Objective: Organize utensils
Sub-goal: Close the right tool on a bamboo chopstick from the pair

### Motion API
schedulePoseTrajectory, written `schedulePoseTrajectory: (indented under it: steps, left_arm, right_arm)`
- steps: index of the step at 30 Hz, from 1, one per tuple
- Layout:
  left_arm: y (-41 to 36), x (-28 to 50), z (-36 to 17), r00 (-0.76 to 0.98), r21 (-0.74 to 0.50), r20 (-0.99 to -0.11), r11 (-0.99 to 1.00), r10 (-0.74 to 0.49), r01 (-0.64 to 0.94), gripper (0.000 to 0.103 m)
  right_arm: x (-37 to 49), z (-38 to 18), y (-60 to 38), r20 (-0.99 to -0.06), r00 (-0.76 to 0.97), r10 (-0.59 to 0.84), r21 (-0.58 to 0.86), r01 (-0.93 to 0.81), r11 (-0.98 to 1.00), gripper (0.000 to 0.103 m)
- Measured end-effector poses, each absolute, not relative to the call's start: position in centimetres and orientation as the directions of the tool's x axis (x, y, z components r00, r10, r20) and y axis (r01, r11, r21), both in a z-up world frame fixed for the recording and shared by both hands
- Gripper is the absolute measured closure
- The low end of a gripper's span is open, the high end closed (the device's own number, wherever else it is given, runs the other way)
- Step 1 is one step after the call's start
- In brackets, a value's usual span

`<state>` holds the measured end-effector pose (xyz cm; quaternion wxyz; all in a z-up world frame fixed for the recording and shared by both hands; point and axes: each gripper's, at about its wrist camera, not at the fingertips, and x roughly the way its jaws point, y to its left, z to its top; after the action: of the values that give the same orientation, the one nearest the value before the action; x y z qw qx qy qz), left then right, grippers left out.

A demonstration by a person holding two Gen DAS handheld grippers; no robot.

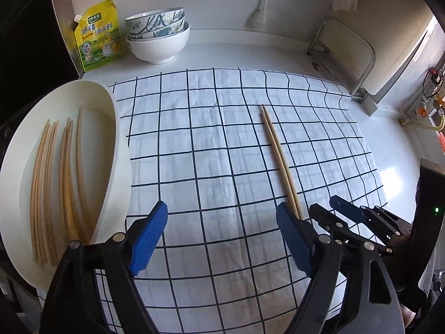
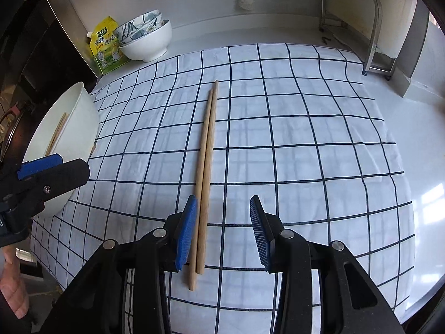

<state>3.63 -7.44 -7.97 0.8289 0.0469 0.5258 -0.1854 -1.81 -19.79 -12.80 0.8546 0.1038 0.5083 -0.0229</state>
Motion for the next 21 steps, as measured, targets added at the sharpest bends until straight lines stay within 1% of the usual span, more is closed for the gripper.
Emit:
schedulePoseTrajectory:
  steps: [17, 21]
  left_arm:
    - [-7.6, 3.8, -9.3, 0.375, -0.105, -0.9, 0.946, -0.222, 0.306, 0.024]
    - [-7.7, 3.8, -9.3, 0.375, -0.106, -0.9, 0.947, -0.221, 0.303, 0.024]
  right_arm:
    - [-0.4, -14.2, -18.8, -0.877, 0.48, 0.022, 0.06, 0.065, 0.996, 0.065]
    - [-0.8, -14.4, -18.7, -0.884, 0.468, 0.019, 0.046, 0.046, 0.998, 0.069]
